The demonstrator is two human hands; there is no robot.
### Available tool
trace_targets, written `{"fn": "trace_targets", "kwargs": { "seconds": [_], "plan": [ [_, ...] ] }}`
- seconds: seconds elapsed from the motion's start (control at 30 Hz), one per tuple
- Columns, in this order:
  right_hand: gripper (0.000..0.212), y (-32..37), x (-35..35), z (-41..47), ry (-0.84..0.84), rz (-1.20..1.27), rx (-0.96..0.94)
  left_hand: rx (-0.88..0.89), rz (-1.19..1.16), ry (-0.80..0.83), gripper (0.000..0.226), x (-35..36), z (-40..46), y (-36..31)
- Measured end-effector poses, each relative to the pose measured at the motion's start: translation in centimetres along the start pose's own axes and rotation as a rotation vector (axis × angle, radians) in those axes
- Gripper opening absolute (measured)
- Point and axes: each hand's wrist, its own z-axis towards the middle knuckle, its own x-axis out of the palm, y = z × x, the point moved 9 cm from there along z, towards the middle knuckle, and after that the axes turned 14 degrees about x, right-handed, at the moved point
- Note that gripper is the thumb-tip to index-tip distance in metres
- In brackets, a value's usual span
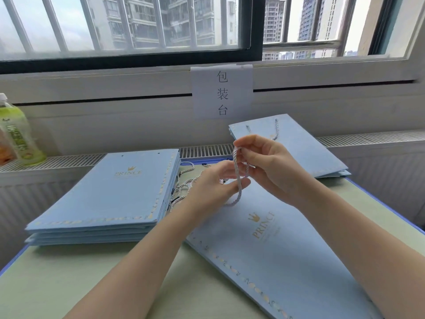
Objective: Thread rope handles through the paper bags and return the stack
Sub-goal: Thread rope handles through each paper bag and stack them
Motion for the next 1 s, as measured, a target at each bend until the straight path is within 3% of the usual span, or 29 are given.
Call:
{"fn": "trace_targets", "kwargs": {
  "seconds": [0.1,0.2,0.27,0.37,0.43,0.6,0.7,0.83,0.9,1.0],
  "plan": [
    [0.02,-0.2,0.4,0.0,0.028,-0.028,-0.011,-0.106,-0.163,-0.013,0.012,0.3,-0.5,0.5],
    [0.022,0.3,0.1,-0.1,0.036,0.001,-0.029,-0.077,-0.086,-0.032,0.006,-0.4,-0.3,0.6],
    [0.025,0.6,-1.3,0.0,-0.076,-0.058,-0.042,-0.052,-0.021,-0.122,0.012,-1.7,-0.1,0.8],
    [0.044,1.8,-3.6,-0.4,-0.378,-0.477,-0.106,-0.057,0.003,-0.285,0.013,-3.6,-0.3,1.3],
    [0.047,2.3,-3.4,-0.7,-0.432,-0.591,-0.125,-0.033,0.069,-0.323,0.012,-4.2,-0.4,1.1],
    [0.011,-1.3,0.6,0.4,-0.166,-0.9,-0.08,0.061,0.092,-0.256,0.027,-3.0,-0.1,0.3],
    [0.01,-3.0,0.8,0.6,-0.117,-1.005,-0.025,0.1,0.205,-0.29,0.023,-3.1,-0.3,0.3],
    [0.018,-1.6,-0.8,0.4,-0.246,-0.957,-0.05,-0.007,0.434,-0.274,0.006,-3.7,-0.4,1.5],
    [0.017,-1.5,-2.1,0.8,-0.34,-1.084,-0.027,-0.123,0.536,-0.18,0.014,-3.5,-0.5,2.9],
    [0.016,-1.7,-3.2,0.9,-0.441,-1.339,0.009,-0.163,0.556,-0.048,0.015,-2.3,-0.4,3.7]
  ]
}}
